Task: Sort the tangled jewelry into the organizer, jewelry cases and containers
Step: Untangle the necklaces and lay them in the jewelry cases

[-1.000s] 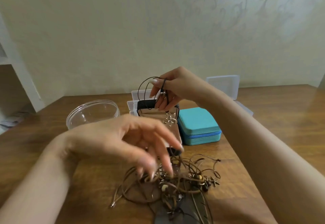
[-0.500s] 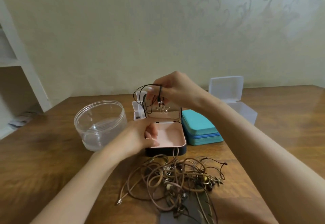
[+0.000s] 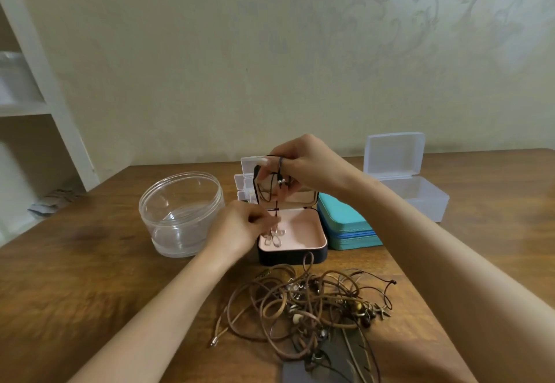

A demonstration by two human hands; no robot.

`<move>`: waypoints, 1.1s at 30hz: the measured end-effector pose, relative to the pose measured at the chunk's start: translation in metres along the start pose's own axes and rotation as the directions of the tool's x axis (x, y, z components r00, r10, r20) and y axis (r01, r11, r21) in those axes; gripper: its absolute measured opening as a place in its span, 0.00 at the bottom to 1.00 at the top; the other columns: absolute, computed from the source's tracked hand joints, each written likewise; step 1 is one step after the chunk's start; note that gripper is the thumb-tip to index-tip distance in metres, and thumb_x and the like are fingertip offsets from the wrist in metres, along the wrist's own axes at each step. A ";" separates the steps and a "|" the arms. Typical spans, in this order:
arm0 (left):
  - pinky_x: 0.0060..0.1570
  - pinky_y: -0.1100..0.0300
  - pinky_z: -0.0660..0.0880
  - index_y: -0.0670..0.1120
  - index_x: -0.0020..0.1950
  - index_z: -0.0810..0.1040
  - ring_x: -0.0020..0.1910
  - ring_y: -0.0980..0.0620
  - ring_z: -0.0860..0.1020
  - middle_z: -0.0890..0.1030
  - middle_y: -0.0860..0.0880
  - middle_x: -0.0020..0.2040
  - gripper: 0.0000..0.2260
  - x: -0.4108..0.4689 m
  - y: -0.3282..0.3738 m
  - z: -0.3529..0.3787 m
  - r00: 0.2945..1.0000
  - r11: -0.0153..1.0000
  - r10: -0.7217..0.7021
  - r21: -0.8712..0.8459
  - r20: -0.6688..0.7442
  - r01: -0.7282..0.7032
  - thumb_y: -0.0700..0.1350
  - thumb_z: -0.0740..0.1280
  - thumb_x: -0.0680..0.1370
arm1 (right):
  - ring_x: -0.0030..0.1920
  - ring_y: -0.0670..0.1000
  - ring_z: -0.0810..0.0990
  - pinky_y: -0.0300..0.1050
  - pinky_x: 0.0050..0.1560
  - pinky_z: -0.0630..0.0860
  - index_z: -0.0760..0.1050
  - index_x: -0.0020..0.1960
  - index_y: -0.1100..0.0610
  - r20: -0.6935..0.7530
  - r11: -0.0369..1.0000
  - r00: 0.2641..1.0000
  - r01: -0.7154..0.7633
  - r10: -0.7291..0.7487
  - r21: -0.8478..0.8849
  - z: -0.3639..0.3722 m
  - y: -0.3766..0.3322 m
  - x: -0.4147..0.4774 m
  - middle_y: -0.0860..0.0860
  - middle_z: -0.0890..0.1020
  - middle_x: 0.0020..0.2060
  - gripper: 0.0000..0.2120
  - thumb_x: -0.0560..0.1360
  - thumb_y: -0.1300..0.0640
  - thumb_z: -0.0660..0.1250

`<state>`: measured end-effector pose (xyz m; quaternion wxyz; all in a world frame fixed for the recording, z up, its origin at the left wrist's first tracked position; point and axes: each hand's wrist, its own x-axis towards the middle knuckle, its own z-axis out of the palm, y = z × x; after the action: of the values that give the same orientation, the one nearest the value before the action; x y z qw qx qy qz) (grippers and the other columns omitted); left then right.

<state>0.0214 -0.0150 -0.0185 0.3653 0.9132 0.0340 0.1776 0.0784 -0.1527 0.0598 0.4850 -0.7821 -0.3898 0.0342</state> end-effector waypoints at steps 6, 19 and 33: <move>0.38 0.62 0.66 0.44 0.35 0.80 0.32 0.59 0.73 0.74 0.56 0.28 0.12 0.001 0.006 0.008 0.991 0.958 -0.005 0.283 0.133 -0.033 0.50 0.69 0.75 | 0.37 0.57 0.85 0.44 0.41 0.82 0.82 0.42 0.59 -0.028 0.997 0.999 -0.043 0.045 0.062 -0.004 0.000 -0.001 0.68 0.82 0.42 0.10 0.78 0.57 0.65; 0.52 0.63 0.64 0.44 0.66 0.60 0.63 0.48 0.64 0.63 0.45 0.62 0.40 -0.003 0.006 0.014 0.945 0.985 0.081 0.170 -0.317 -0.027 0.53 0.78 0.63 | 0.40 0.51 0.81 0.37 0.41 0.80 0.79 0.37 0.59 -0.064 0.941 0.998 0.025 -0.004 0.336 0.002 0.001 -0.004 0.60 0.82 0.37 0.08 0.75 0.62 0.68; 0.51 0.42 0.76 0.49 0.55 0.77 0.50 0.48 0.80 0.82 0.49 0.49 0.16 0.044 0.003 -0.007 0.965 0.945 0.182 -0.237 -0.188 -0.224 0.49 0.75 0.69 | 0.33 0.56 0.81 0.46 0.40 0.81 0.77 0.35 0.62 -0.110 0.855 0.994 0.056 0.002 0.516 -0.001 0.011 0.001 0.61 0.78 0.32 0.11 0.75 0.62 0.66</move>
<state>0.0594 -0.0043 0.0017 0.4558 0.8392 -0.0537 0.2917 0.0856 -0.1555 0.0521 0.6980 -0.6180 -0.3507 0.0891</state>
